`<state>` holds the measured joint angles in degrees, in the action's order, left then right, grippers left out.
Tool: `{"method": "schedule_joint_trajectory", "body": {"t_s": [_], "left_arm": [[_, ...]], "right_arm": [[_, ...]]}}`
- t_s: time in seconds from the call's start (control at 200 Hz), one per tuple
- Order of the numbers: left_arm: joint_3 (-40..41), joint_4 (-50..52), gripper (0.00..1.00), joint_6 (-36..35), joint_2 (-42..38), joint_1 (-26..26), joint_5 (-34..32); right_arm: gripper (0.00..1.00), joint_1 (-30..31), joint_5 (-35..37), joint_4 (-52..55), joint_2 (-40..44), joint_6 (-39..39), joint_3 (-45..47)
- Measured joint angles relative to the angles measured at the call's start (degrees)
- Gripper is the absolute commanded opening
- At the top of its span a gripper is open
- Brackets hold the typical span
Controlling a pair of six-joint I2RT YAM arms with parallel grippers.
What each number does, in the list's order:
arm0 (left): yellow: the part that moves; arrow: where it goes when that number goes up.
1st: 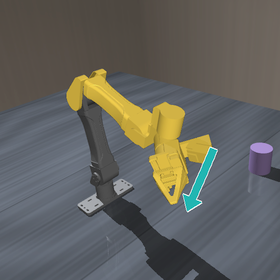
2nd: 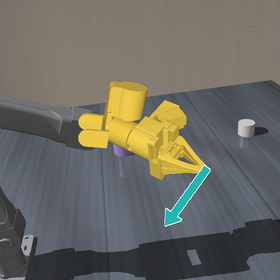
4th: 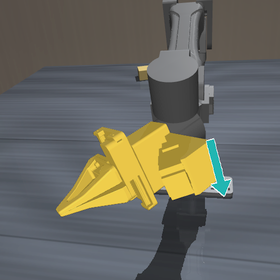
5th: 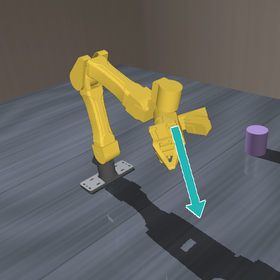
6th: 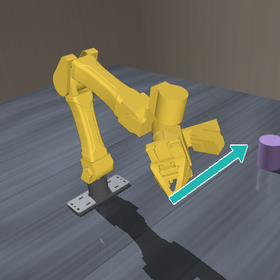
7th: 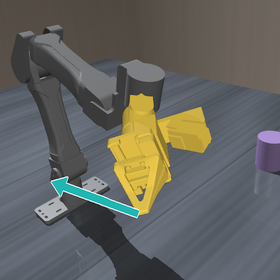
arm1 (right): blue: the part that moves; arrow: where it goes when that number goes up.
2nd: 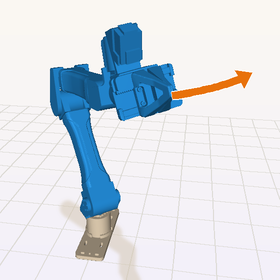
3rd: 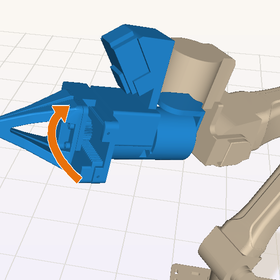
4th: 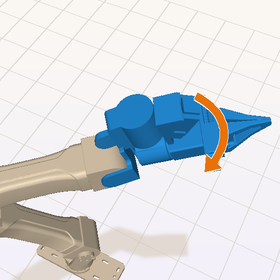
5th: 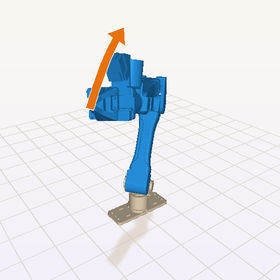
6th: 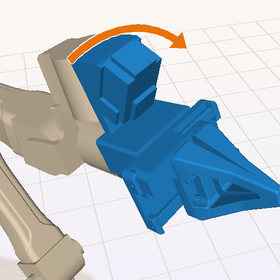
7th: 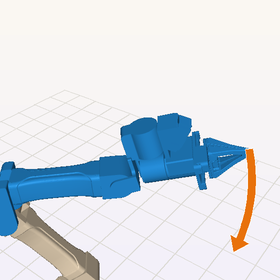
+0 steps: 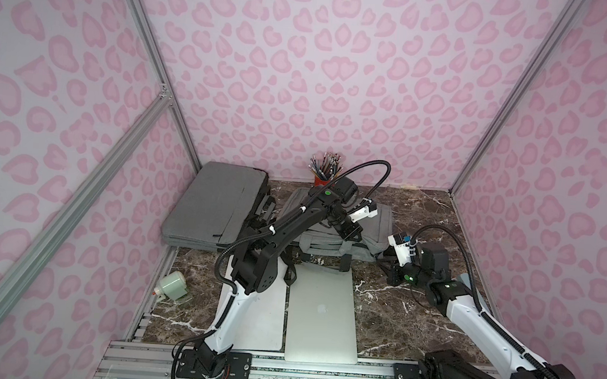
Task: Open the zippered laptop bag and take out the laptop
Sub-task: Unzip the zipper on the zippered laptop bag.
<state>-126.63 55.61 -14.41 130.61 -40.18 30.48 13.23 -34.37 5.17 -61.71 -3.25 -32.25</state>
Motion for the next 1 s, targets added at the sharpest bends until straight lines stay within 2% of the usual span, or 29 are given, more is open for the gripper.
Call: {"method": "schedule_joint_trajectory", "body": {"t_s": [0.225, 0.425, 0.62, 0.715, 0.83, 1.0], "left_arm": [[0.0, 1.2, 0.02, 0.2, 0.0, -0.3, -0.5], [1.6, -0.6, 0.02, 0.3, 0.0, -0.9, -0.5], [4.3, -3.7, 0.02, 0.3, -1.1, -1.4, -0.5], [5.0, -4.5, 0.02, 0.5, -1.4, -1.5, -0.4], [5.1, -4.5, 0.02, 0.9, -1.5, -1.7, 0.3], [5.1, -3.9, 0.02, 2.3, -1.5, -2.4, 0.0]], "right_arm": [[0.0, 3.5, 4.1, -1.0, -2.5, -2.6, 0.3], [0.0, 4.2, 9.6, -1.0, 0.3, -7.4, 1.0], [0.0, -0.9, 13.9, -1.3, 6.2, -11.3, 4.3], [0.0, -1.4, 15.9, -1.2, 8.8, -12.3, 4.8], [0.0, -1.2, 15.2, -1.3, 7.5, -12.1, 3.8], [0.0, 3.2, 14.6, -0.7, 5.7, -11.8, 2.7]]}}
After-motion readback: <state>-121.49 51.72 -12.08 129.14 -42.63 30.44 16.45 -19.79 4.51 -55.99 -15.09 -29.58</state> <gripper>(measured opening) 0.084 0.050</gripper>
